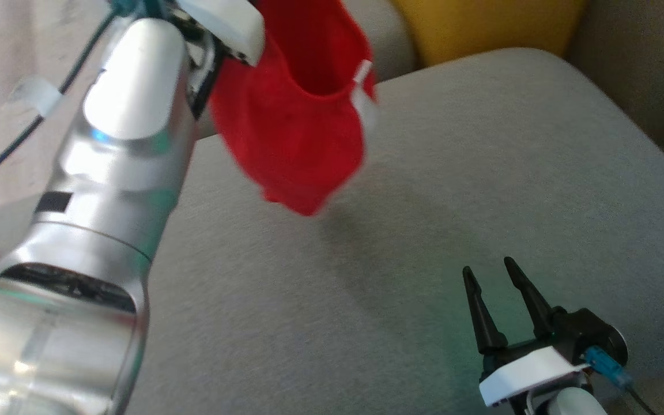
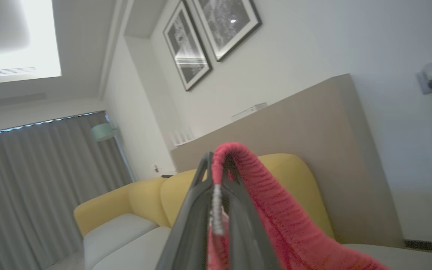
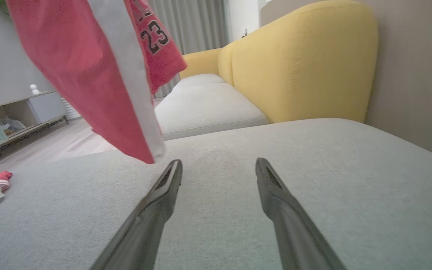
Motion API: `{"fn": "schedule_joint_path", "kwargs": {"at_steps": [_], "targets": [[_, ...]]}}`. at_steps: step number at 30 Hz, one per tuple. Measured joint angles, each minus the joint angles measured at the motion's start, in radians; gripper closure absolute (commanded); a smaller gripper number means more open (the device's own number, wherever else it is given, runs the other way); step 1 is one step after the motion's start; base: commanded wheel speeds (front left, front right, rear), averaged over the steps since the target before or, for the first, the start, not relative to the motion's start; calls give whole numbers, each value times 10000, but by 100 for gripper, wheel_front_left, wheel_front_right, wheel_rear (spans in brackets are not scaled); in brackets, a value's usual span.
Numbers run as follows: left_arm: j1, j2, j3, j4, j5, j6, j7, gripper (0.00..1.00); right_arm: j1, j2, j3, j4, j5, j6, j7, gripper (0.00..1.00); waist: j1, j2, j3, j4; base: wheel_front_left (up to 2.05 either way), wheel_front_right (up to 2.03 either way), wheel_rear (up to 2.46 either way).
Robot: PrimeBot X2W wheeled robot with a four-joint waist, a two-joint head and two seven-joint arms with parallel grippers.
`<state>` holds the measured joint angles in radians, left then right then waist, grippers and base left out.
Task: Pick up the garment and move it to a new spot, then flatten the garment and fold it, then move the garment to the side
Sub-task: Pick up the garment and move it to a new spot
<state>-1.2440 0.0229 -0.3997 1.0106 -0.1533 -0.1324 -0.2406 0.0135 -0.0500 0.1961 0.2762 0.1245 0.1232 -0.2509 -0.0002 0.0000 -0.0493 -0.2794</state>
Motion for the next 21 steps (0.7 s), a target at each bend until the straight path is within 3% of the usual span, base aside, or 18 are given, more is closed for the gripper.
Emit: {"fn": "schedule_joint_path", "kwargs": {"at_steps": [1,5,8,11,12,13,16,21], "targets": [[64,-48,-489,-117,-330,0,-48,100,-2,0,33,-4,40,0,0,0,0,0,-36,-452,0,0,0],[867,-138,-1313,71,-608,0,-104,100,-8,-2,174,-63,274,0,0,0,0,1,49,-1107,0,0,0],[2143,-109,-1507,598,-616,29,-117,100,-10,-2,255,-77,431,0,0,0,1,0,330,-1257,0,0,0],[3564,307,-1375,736,-727,479,-115,100,-39,-2,351,-77,460,0,0,0,1,0,687,-1219,0,0,0],[3976,483,-1229,698,-780,667,-115,67,-60,-2,366,-71,477,0,0,0,2,0,809,-1184,0,0,0],[4326,635,-1058,683,-882,817,-115,0,-81,-2,364,-67,489,0,0,0,2,0,918,-1139,0,0,0],[5300,926,-579,299,-1197,988,-115,0,-147,2,232,-54,487,0,0,0,3,0,1114,-875,0,0,0],[7047,907,71,-886,-1547,1068,-115,0,-105,6,-209,6,384,0,0,0,3,0,1051,-158,0,0,0]]}}
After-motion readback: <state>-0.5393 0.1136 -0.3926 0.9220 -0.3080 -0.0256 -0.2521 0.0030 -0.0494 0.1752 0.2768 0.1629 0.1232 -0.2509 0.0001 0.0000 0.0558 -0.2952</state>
